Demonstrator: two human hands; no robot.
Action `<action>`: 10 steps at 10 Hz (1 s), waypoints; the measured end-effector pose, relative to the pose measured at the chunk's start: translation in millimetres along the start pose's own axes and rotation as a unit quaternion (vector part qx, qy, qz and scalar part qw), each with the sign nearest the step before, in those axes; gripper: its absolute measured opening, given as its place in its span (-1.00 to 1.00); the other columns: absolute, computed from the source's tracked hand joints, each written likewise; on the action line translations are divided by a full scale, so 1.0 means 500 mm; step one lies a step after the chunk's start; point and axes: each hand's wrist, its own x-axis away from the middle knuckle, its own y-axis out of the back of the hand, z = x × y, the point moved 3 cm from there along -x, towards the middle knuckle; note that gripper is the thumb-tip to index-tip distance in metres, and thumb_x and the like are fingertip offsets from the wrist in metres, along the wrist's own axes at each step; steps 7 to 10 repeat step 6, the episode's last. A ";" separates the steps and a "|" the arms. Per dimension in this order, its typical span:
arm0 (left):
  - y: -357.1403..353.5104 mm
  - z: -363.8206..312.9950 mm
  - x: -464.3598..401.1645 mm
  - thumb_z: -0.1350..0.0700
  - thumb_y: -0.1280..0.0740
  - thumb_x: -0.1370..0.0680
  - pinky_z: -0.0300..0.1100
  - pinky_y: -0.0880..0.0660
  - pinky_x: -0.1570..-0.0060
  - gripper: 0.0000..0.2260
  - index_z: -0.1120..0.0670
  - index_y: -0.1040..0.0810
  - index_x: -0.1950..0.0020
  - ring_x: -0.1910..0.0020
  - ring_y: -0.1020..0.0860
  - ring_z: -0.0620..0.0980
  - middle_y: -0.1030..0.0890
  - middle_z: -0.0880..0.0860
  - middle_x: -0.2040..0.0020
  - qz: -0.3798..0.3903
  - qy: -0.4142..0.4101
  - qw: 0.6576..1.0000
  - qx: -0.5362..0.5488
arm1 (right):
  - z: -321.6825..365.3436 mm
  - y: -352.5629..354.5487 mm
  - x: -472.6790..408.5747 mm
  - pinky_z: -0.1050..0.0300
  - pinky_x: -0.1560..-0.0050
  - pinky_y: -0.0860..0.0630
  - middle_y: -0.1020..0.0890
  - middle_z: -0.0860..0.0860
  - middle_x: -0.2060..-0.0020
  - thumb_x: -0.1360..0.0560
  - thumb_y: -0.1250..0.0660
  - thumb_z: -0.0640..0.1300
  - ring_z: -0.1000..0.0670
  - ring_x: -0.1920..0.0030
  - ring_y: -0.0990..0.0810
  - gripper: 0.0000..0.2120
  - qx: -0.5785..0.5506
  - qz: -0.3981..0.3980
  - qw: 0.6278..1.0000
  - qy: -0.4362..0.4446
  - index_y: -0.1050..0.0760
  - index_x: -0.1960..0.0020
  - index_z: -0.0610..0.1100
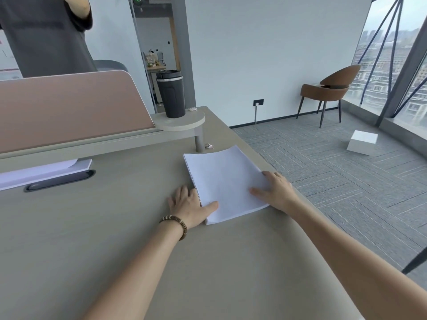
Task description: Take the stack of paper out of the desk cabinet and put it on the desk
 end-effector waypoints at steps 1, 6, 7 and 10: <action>-0.014 0.010 0.006 -0.51 0.02 -0.36 0.27 -0.04 -0.44 -0.28 0.01 -0.42 -0.19 -0.52 -0.10 0.12 -0.33 0.11 -0.37 -0.010 0.011 0.999 -0.049 | 0.007 0.003 0.007 -0.04 -0.26 -0.28 -0.50 -0.10 -0.21 -0.45 -0.31 0.27 -0.18 -0.32 -0.39 -0.37 0.066 0.003 0.998 -0.002 -0.39 -0.40 -0.04; 0.042 -0.008 0.063 -0.35 -0.23 -0.42 0.07 -0.33 -0.32 -0.46 0.02 -0.42 -0.19 -0.33 -0.31 0.10 -0.41 0.02 -0.15 -0.067 -0.050 0.995 0.048 | 0.092 0.051 0.056 -0.09 -0.37 -0.23 -0.42 -0.13 -0.37 -0.50 -0.23 0.31 -0.20 -0.41 -0.32 -0.30 0.087 -0.028 0.995 0.025 -0.31 -0.50 -0.08; 0.042 -0.008 0.063 -0.35 -0.23 -0.42 0.07 -0.33 -0.32 -0.46 0.02 -0.42 -0.19 -0.33 -0.31 0.10 -0.41 0.02 -0.15 -0.067 -0.050 0.995 0.048 | 0.092 0.051 0.056 -0.09 -0.37 -0.23 -0.42 -0.13 -0.37 -0.50 -0.23 0.31 -0.20 -0.41 -0.32 -0.30 0.087 -0.028 0.995 0.025 -0.31 -0.50 -0.08; 0.042 -0.008 0.063 -0.35 -0.23 -0.42 0.07 -0.33 -0.32 -0.46 0.02 -0.42 -0.19 -0.33 -0.31 0.10 -0.41 0.02 -0.15 -0.067 -0.050 0.995 0.048 | 0.092 0.051 0.056 -0.09 -0.37 -0.23 -0.42 -0.13 -0.37 -0.50 -0.23 0.31 -0.20 -0.41 -0.32 -0.30 0.087 -0.028 0.995 0.025 -0.31 -0.50 -0.08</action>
